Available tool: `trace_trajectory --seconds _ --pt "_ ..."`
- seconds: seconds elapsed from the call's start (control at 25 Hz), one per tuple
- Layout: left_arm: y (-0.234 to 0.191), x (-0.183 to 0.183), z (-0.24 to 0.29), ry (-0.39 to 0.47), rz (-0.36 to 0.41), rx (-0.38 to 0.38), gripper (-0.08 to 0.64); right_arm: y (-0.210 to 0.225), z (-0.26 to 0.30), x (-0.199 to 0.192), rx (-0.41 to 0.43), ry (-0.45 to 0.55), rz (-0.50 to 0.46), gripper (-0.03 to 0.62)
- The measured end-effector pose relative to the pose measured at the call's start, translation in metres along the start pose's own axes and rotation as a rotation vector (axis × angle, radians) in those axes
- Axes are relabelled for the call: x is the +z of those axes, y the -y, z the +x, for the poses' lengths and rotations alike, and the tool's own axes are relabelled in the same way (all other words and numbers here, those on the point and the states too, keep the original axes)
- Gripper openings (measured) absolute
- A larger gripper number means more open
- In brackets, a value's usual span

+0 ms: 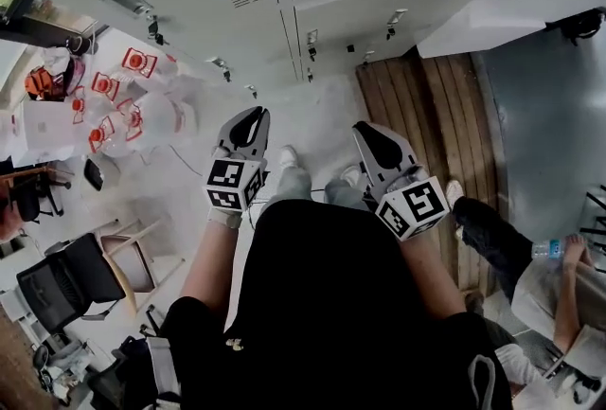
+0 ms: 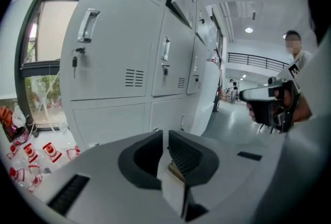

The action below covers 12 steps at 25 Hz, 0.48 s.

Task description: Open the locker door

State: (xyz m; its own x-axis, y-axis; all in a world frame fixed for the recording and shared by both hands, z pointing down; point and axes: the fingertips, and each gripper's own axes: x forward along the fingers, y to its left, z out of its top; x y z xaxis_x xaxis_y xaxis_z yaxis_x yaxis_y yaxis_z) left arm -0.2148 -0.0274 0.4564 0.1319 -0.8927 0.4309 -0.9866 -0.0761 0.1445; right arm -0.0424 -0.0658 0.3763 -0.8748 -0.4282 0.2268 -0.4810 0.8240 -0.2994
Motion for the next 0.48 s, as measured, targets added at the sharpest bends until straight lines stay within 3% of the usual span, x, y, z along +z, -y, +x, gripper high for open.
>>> trace_trajectory --seconds 0.32,0.48 --pt "-0.096 -0.072 0.021 -0.123 -0.143 0.106 0.080 -0.030 0.012 -0.006 -0.034 -0.026 -0.008 0.044" --pt "-0.138 -0.115 0.044 -0.209 -0.155 0.153 0.127 -0.032 0.009 -0.017 -0.089 -0.045 0.001 0.044"
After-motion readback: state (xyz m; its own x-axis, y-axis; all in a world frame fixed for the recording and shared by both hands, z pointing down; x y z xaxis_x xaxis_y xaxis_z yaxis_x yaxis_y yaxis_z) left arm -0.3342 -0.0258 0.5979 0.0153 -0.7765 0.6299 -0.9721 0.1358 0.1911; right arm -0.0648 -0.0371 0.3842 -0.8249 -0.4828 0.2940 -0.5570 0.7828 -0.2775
